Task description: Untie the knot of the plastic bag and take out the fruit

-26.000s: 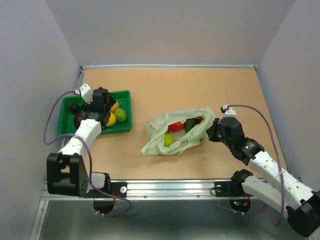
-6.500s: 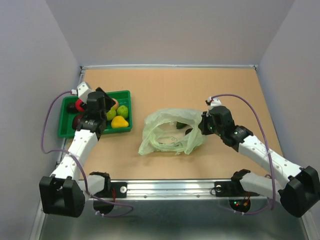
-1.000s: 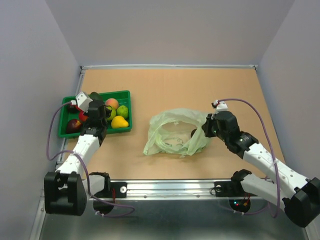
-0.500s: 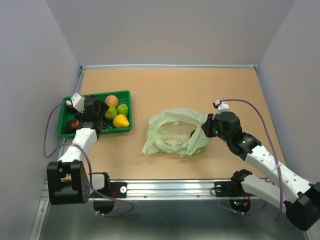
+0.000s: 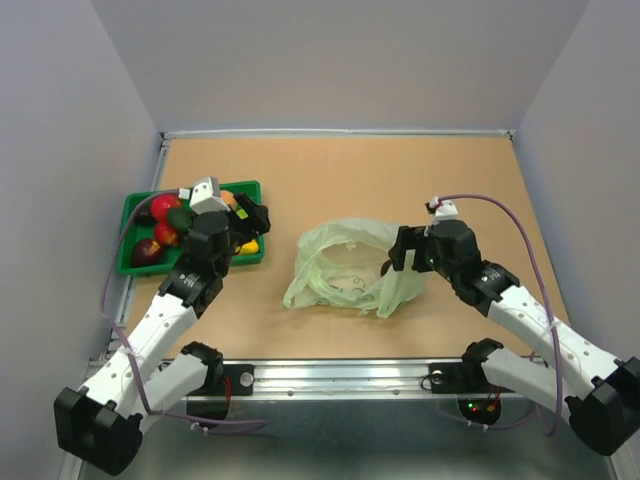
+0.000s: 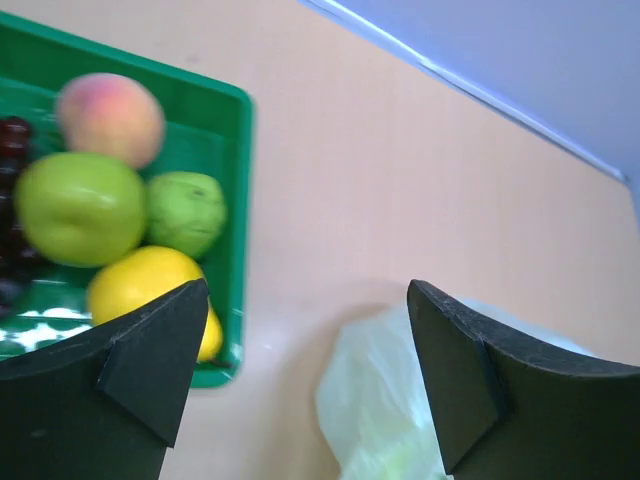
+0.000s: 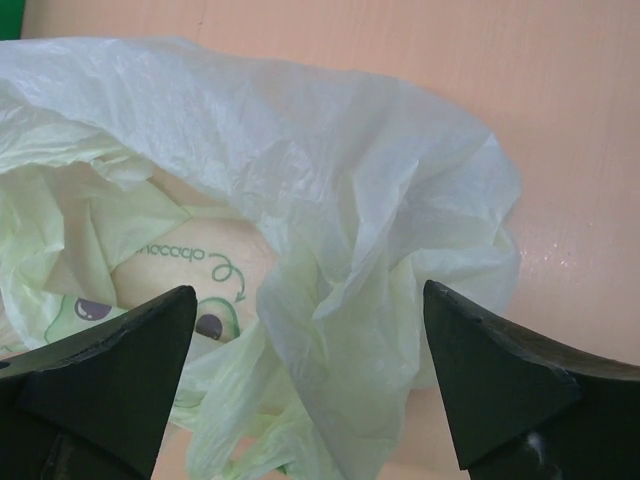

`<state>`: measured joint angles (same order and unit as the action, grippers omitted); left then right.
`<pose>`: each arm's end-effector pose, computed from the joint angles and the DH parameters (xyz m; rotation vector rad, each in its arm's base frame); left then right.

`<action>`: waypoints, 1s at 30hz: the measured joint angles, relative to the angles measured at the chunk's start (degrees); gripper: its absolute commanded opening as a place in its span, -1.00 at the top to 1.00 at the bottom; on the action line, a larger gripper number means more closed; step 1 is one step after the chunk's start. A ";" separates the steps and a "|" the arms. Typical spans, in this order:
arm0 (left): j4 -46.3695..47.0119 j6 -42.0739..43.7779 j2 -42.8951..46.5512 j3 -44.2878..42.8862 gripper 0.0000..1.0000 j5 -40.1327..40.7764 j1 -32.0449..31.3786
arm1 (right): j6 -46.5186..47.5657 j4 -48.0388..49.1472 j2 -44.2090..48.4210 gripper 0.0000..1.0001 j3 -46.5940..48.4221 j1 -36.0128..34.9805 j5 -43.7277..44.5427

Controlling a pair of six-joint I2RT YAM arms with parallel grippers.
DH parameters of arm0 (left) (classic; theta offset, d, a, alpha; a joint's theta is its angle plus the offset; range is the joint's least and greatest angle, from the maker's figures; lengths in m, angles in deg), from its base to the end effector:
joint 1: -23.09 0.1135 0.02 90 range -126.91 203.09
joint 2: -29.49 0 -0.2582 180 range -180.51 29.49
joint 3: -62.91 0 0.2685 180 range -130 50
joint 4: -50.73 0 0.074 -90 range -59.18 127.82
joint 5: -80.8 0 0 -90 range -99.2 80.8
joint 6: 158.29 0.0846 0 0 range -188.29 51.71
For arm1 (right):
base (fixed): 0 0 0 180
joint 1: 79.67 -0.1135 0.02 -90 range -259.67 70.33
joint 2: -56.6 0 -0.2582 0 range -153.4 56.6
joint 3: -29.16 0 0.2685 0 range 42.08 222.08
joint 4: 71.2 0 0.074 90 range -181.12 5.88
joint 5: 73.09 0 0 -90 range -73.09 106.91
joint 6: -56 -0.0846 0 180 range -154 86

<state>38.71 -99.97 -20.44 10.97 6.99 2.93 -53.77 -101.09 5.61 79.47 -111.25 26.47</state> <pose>0.2663 -0.0726 0.2935 -0.3822 1.7147 -0.4166 0.2301 0.1250 0.2309 -0.1172 2.1139 0.3636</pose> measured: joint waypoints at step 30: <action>20.17 3.17 -20.92 4.96 -0.83 0.66 -40.61 | -8.63 -5.66 -16.74 0.99 1.55 0.00 18.82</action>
<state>58.88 -96.80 -41.35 15.93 7.64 -37.68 -62.41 -106.75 -11.13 81.02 -111.25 45.29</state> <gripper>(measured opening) 0.916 0.210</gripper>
